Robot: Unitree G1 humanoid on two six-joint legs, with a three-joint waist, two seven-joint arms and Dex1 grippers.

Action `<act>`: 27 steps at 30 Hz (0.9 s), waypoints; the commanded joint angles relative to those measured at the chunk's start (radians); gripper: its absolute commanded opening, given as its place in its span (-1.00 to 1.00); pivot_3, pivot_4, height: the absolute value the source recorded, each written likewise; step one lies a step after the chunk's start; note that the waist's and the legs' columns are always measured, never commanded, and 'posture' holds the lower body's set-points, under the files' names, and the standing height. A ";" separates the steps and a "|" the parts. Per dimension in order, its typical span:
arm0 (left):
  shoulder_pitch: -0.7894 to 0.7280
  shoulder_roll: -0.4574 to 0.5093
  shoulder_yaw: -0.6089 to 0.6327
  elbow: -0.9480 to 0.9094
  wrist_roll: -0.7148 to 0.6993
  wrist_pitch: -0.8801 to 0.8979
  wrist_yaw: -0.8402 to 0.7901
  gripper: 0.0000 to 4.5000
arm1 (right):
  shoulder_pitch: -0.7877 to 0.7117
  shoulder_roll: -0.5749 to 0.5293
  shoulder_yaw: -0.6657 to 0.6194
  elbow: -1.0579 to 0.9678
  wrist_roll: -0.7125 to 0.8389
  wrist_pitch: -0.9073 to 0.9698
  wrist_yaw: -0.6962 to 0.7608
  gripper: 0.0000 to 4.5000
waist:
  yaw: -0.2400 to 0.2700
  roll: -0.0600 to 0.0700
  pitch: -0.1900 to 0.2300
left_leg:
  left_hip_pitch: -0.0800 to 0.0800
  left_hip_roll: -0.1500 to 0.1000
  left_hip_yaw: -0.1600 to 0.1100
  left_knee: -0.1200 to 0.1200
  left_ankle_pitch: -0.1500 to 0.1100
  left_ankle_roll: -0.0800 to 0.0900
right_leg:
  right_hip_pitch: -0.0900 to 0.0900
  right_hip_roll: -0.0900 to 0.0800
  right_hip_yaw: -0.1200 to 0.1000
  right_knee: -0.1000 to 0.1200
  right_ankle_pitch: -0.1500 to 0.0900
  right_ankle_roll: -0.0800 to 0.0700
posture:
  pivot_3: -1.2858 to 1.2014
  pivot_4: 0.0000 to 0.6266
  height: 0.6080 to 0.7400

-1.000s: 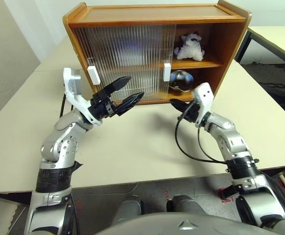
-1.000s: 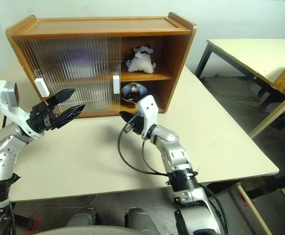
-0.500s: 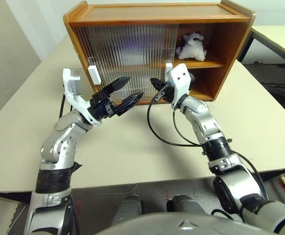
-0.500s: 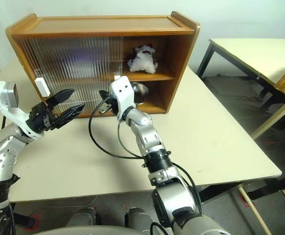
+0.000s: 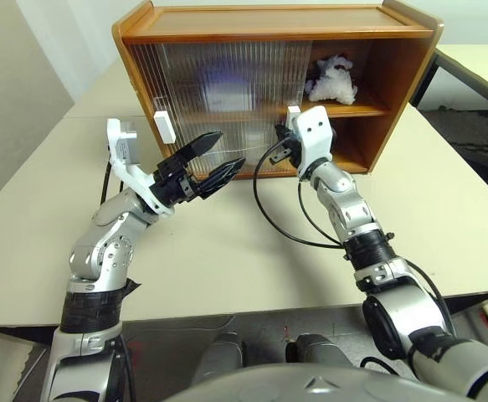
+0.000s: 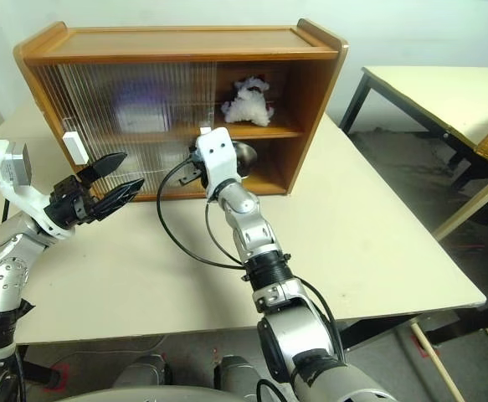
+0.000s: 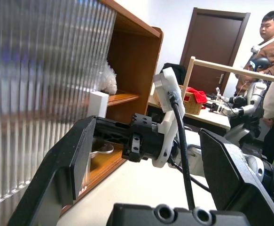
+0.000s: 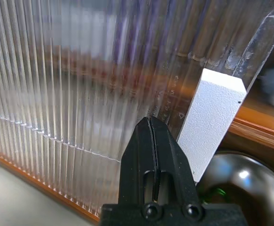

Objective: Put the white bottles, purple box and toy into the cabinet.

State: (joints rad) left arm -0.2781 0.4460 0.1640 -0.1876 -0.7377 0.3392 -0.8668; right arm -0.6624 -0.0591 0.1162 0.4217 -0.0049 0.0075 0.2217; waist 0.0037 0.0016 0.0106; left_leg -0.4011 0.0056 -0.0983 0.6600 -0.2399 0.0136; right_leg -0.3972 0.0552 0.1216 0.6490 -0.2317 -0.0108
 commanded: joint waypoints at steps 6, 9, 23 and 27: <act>-0.010 -0.005 -0.011 0.009 0.009 -0.001 -0.009 1.00 | 0.087 -0.042 -0.049 -0.119 -0.050 0.075 -0.119 -0.99 | -0.002 0.000 0.000 | 0.000 0.000 0.000 0.000 0.000 0.000 | 0.000 0.000 0.000 0.000 0.001 0.000 | 0.04 -0.95 1.00; -0.017 -0.006 -0.013 0.014 0.009 -0.001 -0.011 1.00 | 0.088 -0.054 -0.072 -0.111 -0.058 0.078 -0.161 -0.99 | -0.003 0.000 0.000 | 0.000 0.000 0.000 -0.001 0.000 0.000 | 0.000 0.000 0.000 0.000 0.001 0.000 | 0.04 -0.95 1.00; -0.019 -0.006 -0.014 0.016 0.011 -0.003 -0.014 1.00 | 0.020 -0.160 -0.164 0.065 -0.069 -0.018 -0.299 -0.99 | -0.001 0.000 0.000 | 0.000 0.000 0.000 0.000 0.000 0.000 | 0.001 0.000 0.001 0.000 0.000 0.012 | 0.04 -0.96 1.00; -0.018 -0.007 -0.015 0.015 0.011 -0.003 -0.015 1.00 | 0.012 -0.180 -0.182 0.102 -0.083 -0.048 -0.349 -0.99 | -0.006 0.000 0.000 | 0.001 0.000 0.000 -0.001 -0.005 -0.009 | 0.001 0.000 0.002 0.000 0.002 0.012 | 0.04 -0.97 1.00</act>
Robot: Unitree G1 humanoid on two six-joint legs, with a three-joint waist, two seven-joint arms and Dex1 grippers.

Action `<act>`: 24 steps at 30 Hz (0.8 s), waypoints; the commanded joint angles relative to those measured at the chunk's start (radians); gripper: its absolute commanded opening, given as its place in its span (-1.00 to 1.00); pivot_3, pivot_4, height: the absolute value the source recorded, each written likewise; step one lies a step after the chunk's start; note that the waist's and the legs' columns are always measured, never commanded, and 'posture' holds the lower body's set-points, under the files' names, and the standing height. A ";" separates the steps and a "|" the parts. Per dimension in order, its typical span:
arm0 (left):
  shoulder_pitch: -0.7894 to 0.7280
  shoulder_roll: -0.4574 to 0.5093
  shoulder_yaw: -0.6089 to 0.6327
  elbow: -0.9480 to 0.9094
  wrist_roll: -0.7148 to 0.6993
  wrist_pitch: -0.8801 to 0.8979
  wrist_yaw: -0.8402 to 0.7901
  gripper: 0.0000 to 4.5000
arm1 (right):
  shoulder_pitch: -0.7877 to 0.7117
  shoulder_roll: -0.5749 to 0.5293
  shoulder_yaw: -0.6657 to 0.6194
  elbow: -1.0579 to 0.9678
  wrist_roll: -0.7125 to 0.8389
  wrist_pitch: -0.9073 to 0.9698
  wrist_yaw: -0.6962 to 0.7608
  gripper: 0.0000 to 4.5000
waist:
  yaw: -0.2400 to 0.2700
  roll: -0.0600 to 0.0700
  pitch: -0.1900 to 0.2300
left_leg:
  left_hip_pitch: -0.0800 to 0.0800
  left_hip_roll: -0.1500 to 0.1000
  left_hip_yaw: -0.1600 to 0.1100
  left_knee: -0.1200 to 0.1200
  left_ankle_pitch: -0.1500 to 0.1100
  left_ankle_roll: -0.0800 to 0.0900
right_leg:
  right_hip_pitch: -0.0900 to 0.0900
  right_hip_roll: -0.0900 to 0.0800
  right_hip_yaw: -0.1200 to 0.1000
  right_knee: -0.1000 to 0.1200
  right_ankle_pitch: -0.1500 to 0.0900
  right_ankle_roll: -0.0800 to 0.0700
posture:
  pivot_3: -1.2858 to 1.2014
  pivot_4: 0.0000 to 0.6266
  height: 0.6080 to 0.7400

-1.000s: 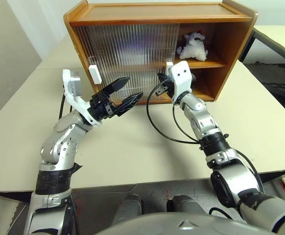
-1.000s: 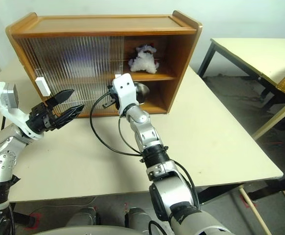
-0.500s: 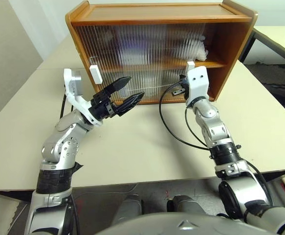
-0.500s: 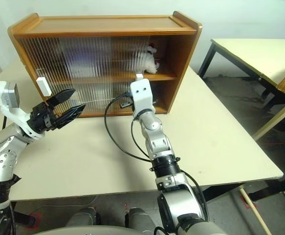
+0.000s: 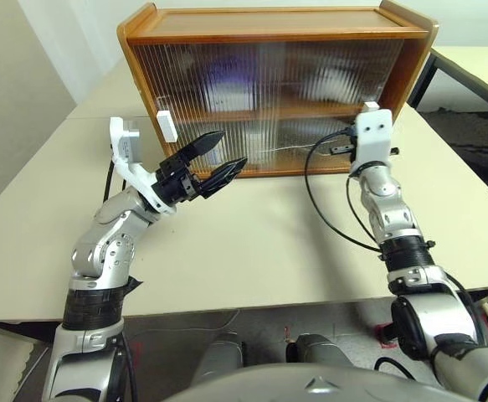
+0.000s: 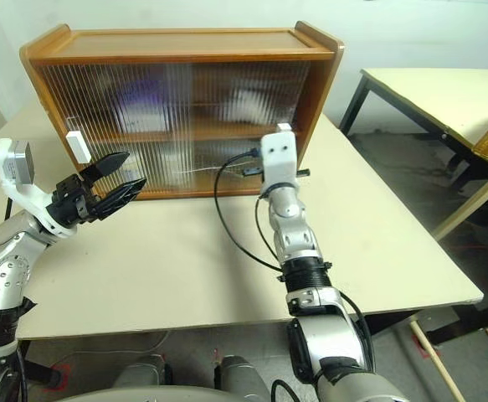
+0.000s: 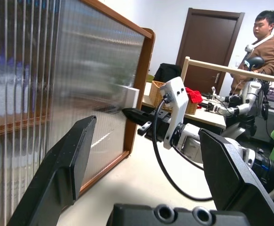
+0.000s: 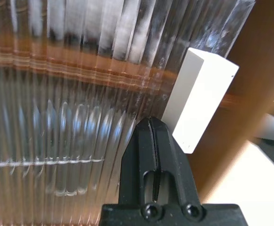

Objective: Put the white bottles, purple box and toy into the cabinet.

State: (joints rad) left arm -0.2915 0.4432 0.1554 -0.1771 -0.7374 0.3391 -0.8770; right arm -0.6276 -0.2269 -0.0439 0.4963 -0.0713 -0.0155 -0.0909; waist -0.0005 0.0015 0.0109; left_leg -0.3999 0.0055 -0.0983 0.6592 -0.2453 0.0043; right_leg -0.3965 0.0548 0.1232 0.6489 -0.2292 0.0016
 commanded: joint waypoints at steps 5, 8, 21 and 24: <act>-0.004 -0.007 -0.008 0.004 0.011 -0.003 -0.006 1.00 | -0.031 -0.028 -0.034 0.060 -0.030 -0.052 -0.069 -0.99 | -0.001 0.000 0.000 | 0.001 0.001 0.000 -0.002 0.002 0.003 | 0.000 0.001 0.000 0.000 0.000 0.000 | 0.04 -0.97 1.00; -0.004 -0.007 -0.008 0.005 0.011 -0.003 -0.007 1.00 | -0.034 -0.029 -0.038 0.072 -0.024 -0.057 -0.066 -0.99 | 0.000 0.000 0.000 | 0.000 0.001 0.000 -0.001 0.007 0.012 | 0.000 0.000 0.000 0.000 -0.001 0.002 | 0.04 -0.97 1.00; 0.015 -0.020 -0.018 -0.007 0.013 -0.005 -0.008 1.00 | 0.078 -0.019 -0.026 -0.083 0.061 -0.078 0.142 -0.99 | -0.013 0.000 0.000 | -0.001 0.001 0.001 -0.002 0.007 0.011 | -0.001 0.001 0.000 -0.002 0.001 0.005 | 0.04 -0.99 1.00; 0.023 -0.024 -0.019 -0.013 0.013 -0.006 -0.005 1.00 | 0.139 -0.024 -0.024 -0.166 0.078 -0.053 0.184 -0.99 | -0.013 0.001 0.000 | -0.001 0.001 0.001 -0.002 0.007 0.011 | -0.001 0.001 -0.001 -0.002 0.001 0.004 | 0.04 -0.96 1.00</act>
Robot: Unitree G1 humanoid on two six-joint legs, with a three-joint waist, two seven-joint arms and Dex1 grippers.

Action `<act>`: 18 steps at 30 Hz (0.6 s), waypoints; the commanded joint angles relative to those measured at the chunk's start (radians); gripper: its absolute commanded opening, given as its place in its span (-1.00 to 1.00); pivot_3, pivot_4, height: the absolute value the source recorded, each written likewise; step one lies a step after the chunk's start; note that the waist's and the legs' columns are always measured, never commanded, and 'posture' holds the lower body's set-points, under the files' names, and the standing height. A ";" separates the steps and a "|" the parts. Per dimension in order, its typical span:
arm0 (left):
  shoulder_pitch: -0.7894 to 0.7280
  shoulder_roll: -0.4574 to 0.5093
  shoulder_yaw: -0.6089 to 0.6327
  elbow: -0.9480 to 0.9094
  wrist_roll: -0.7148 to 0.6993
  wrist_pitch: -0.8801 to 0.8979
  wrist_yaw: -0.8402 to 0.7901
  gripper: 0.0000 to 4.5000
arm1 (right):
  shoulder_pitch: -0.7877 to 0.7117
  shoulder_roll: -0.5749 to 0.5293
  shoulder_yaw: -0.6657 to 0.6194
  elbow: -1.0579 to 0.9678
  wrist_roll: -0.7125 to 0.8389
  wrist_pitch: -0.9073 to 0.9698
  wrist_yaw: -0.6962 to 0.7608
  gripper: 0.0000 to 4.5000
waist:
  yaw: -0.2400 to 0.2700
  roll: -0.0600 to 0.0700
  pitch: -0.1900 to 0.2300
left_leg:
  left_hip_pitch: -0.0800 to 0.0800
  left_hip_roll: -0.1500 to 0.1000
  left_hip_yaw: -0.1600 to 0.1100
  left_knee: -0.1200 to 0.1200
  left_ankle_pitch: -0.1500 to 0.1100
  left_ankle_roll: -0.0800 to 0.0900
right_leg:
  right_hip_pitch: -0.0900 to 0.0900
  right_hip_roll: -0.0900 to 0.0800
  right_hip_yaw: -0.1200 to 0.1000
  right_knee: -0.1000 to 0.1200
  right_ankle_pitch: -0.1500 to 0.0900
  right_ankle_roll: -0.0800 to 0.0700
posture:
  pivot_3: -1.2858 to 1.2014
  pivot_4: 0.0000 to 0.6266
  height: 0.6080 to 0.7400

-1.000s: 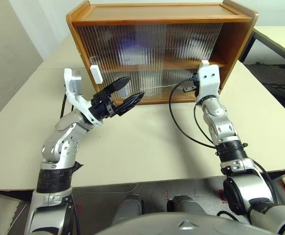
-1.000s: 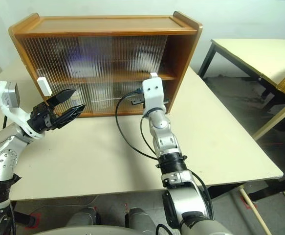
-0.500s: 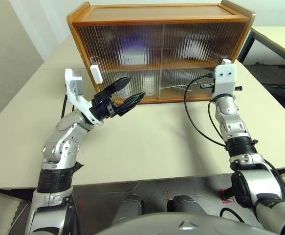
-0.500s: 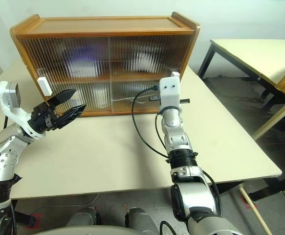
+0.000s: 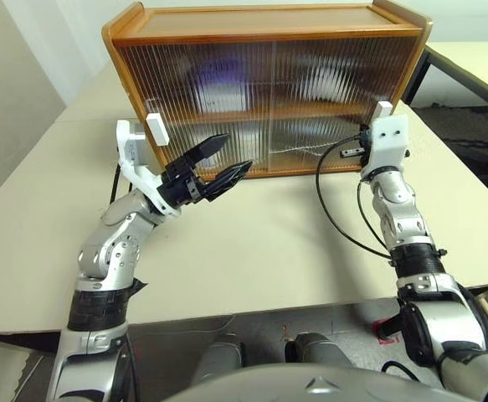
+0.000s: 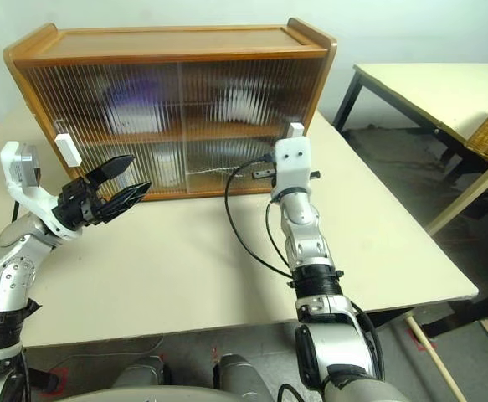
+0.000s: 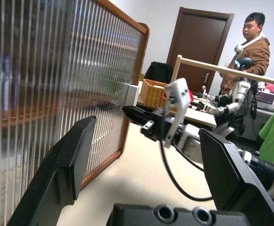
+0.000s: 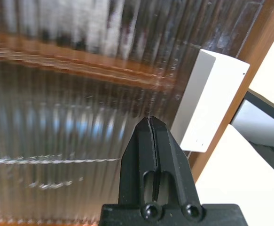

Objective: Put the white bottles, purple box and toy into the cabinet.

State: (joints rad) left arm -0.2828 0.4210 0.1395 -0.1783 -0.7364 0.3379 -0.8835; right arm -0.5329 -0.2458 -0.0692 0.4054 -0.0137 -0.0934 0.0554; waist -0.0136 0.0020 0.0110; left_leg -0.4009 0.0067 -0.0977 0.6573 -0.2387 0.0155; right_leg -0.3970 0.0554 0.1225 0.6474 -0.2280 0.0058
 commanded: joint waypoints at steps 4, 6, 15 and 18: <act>0.023 -0.004 -0.003 -0.015 0.011 -0.005 0.003 1.00 | 0.123 -0.017 -0.006 -0.175 0.032 0.057 0.075 -0.99 | 0.000 0.000 0.000 | 0.000 0.000 0.000 0.001 0.000 0.000 | 0.001 0.000 0.000 0.000 -0.001 0.000 | 0.04 -0.95 1.00; 0.025 -0.005 -0.001 -0.015 0.011 -0.006 0.004 1.00 | 0.155 -0.027 -0.012 -0.204 0.029 0.062 0.085 -0.99 | 0.002 0.000 0.000 | 0.000 0.000 0.000 0.001 0.000 0.000 | 0.001 0.000 0.000 0.000 -0.002 0.000 | 0.04 -0.95 1.00; 0.121 -0.017 0.042 0.001 0.031 -0.059 0.043 1.00 | 0.285 -0.096 -0.090 -0.189 0.063 -0.004 0.126 0.10 | -0.001 -0.001 0.001 | 0.002 0.000 0.000 0.001 -0.001 -0.001 | 0.003 0.000 0.001 0.000 -0.010 -0.001 | 0.03 -0.92 1.00; 0.194 -0.033 0.072 0.020 0.051 -0.105 0.063 1.00 | 0.298 -0.107 -0.116 -0.133 0.093 -0.042 0.165 0.59 | -0.006 -0.001 0.001 | 0.003 0.000 0.000 0.001 -0.001 -0.002 | 0.003 0.000 0.001 0.000 -0.010 -0.001 | 0.03 -0.92 1.00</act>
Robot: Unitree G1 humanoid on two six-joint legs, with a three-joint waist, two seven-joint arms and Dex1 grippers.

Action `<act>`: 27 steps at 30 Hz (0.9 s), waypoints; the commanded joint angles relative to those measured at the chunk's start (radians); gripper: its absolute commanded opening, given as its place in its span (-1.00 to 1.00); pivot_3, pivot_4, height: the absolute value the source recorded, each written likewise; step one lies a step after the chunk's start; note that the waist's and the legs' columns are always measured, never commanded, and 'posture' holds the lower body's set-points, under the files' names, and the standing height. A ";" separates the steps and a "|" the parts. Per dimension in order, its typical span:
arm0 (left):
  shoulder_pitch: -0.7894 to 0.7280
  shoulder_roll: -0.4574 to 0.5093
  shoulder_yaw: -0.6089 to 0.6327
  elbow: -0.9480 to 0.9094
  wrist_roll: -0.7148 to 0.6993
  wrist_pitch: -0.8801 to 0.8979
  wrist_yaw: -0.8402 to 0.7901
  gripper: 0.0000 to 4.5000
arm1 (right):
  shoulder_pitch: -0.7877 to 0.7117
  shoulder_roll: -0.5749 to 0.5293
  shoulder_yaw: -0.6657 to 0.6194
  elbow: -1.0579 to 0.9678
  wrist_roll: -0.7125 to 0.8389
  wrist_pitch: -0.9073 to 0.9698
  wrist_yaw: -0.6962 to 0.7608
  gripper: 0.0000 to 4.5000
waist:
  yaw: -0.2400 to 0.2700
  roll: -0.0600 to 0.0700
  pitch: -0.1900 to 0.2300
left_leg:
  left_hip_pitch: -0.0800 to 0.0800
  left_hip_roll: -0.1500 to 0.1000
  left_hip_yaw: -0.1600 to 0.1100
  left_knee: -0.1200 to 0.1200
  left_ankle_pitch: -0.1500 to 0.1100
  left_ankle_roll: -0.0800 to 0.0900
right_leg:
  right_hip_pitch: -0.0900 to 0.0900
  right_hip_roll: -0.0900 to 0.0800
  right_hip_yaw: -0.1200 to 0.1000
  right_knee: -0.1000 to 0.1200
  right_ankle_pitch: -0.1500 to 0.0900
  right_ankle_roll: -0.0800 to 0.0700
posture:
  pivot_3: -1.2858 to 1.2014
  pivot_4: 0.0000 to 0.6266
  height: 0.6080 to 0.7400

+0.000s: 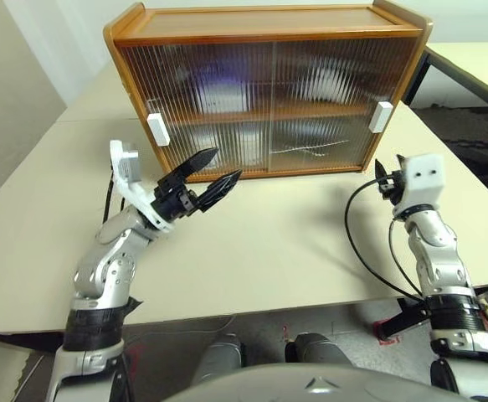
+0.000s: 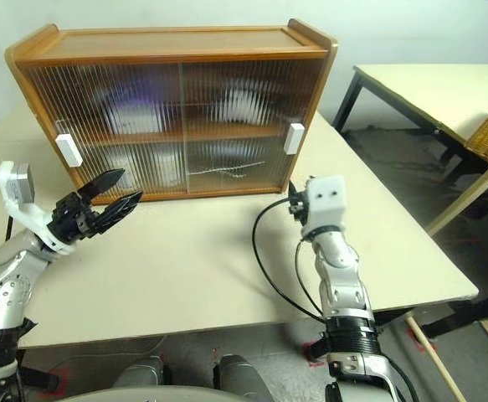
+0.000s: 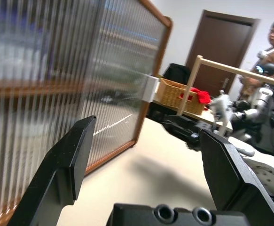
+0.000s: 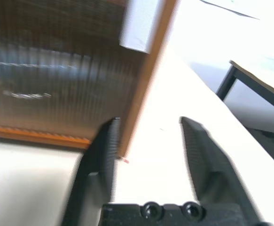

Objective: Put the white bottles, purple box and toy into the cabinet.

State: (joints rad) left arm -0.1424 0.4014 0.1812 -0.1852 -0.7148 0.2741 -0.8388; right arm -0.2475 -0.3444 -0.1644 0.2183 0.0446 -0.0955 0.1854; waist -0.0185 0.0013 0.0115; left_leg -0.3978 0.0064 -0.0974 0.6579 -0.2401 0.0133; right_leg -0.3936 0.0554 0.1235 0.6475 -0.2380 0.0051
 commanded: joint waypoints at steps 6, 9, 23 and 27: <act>0.196 -0.063 0.136 0.130 0.104 -0.207 0.093 1.00 | 0.003 -0.045 -0.062 0.248 0.053 -0.164 0.072 0.99 | 0.000 0.000 0.000 | 0.000 0.000 0.000 -0.001 -0.003 -0.005 | 0.000 0.000 0.000 0.000 -0.001 0.000 | 0.04 -0.93 1.00; 0.214 -0.073 0.184 0.194 0.134 -0.281 0.123 1.00 | -0.018 -0.051 -0.074 0.318 0.060 -0.208 0.086 0.99 | 0.003 0.000 0.000 | 0.000 0.000 -0.001 -0.001 -0.004 -0.007 | -0.001 0.000 0.000 0.000 -0.002 0.000 | 0.04 -0.94 1.00; 0.257 -0.092 0.289 0.376 0.242 -0.538 0.242 1.00 | 0.023 -0.045 -0.078 0.282 0.111 -0.270 0.143 0.99 | 0.005 0.000 0.000 | -0.001 0.000 0.000 0.000 -0.004 -0.007 | 0.000 0.000 0.000 0.000 -0.002 -0.001 | 0.04 -0.95 1.00; 0.299 -0.139 0.281 0.341 0.262 -0.580 0.296 1.00 | 0.094 -0.021 -0.068 0.167 0.117 -0.236 0.131 0.99 | 0.003 0.000 0.000 | 0.000 0.000 0.000 -0.001 -0.006 -0.009 | 0.000 0.000 0.000 0.000 -0.004 -0.001 | 0.04 -0.94 1.00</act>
State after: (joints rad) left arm 0.1470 0.2725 0.4640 0.1746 -0.4673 -0.2857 -0.5624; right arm -0.1651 -0.3719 -0.2405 0.4277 0.1537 -0.3517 0.3214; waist -0.0158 0.0011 0.0120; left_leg -0.3981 0.0064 -0.0977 0.6570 -0.2459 0.0043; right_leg -0.3934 0.0554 0.1236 0.6476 -0.2418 0.0043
